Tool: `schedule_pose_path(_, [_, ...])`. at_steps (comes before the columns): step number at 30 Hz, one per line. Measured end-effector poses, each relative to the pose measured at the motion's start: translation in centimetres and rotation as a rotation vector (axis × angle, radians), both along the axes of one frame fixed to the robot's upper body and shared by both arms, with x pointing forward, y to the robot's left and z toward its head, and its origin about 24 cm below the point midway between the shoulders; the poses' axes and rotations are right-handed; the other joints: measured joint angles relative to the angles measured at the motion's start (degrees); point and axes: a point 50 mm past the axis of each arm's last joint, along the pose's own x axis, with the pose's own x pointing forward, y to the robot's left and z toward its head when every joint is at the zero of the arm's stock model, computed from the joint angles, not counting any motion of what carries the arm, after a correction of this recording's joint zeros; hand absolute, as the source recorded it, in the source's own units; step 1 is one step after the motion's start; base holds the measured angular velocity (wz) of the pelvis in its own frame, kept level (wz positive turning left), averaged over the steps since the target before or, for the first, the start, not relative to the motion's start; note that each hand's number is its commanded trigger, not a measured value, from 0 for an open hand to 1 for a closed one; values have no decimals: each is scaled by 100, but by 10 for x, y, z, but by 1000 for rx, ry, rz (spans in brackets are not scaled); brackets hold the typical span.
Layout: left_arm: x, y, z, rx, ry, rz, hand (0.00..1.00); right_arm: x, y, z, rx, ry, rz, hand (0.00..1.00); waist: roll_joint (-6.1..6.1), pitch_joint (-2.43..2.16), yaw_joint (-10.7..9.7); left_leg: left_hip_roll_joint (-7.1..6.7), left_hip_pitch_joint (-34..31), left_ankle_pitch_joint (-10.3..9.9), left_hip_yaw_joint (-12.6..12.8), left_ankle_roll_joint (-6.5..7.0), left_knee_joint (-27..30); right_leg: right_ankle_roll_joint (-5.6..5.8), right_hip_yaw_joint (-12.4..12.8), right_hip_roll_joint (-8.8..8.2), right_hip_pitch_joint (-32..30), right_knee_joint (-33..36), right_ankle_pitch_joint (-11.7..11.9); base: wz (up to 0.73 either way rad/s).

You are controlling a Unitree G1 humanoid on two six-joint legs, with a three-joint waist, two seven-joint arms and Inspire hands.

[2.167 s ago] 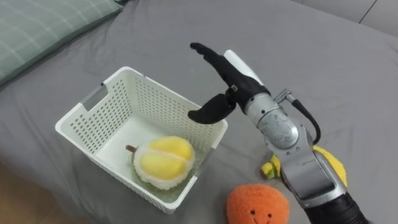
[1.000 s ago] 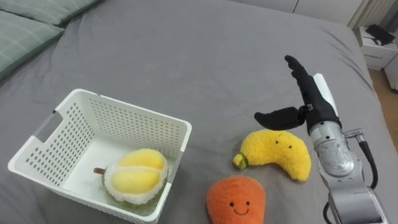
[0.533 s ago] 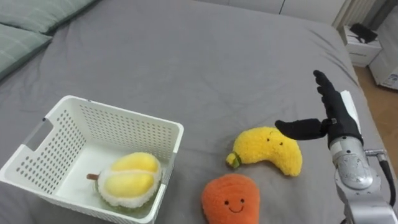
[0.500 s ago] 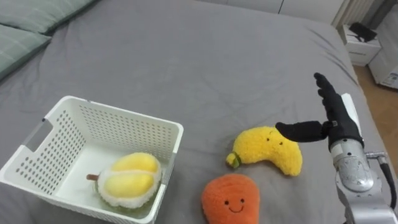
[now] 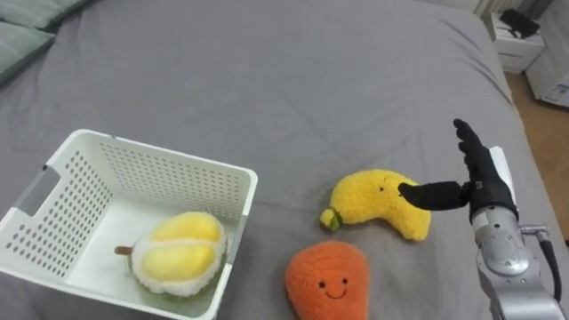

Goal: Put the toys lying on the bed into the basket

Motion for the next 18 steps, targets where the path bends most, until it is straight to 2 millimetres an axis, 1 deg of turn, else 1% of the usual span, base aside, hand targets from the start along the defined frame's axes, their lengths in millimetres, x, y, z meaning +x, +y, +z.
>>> schedule_pose_path(1, [5, -2, 0, -10, -13, -3, 0, 4, 0, -1, 2, 4, -3, 0, 40, 11, -1, 13, -96, 1, 46, 1, -6, -2, 30, 7, -104, 9, 17, -14])
schedule_pose_path(2, [11, -4, 0, -20, -26, -10, 0, 9, 0, -1, 11, 5, -5, 0, 77, 8, -18, 23, -211, 17, 60, 12, 3, -11, 34, 11, -238, 13, 48, -12])
schedule_pose_path(3, [15, -5, 0, -25, -36, -10, 0, 12, 0, -1, 20, 6, -9, 0, 84, 5, -33, 22, -266, 37, 61, 15, 3, -12, 34, 9, -310, 17, 59, -5])
schedule_pose_path(4, [25, -6, 1, -33, -61, -6, 0, 15, -4, -3, 24, 20, -26, 0, 72, 8, -54, 19, -368, 88, 70, 15, -5, -19, 39, 5, -448, 36, 79, 0])
schedule_pose_path(5, [32, -7, 1, -38, -76, -11, 0, 16, -8, -7, 28, 38, -44, 0, 64, 15, 1, 22, -430, 104, 82, 13, -10, -22, 54, 5, -553, 87, 81, -4])
schedule_pose_path(10, [37, -9, 0, -57, -79, -4, 0, 20, -9, -12, 25, 70, -57, 0, 39, 22, -32, 25, -543, 105, 137, 15, -25, -22, 98, 4, -694, 84, 81, -6])
schedule_pose_path(11, [37, -8, 0, -59, -79, 4, 0, 21, -10, -12, 22, 75, -60, 0, 19, 10, -37, 25, -587, 105, 138, 15, -24, -22, 99, 3, -739, 87, 81, 0])
schedule_pose_path(14, [36, -7, 0, -62, -78, 10, 0, 22, -13, -10, 10, 71, -63, 0, -8, 19, -36, 22, -680, 107, 137, 18, -13, -22, 95, 0, -823, 87, 81, 0])
schedule_pose_path(18, [38, -8, 0, -69, -79, 13, 0, 26, -15, -5, -17, 66, -48, 0, -2, 23, -44, 21, -771, 108, 130, 19, 12, -21, 85, -3, -894, 86, 82, 0])
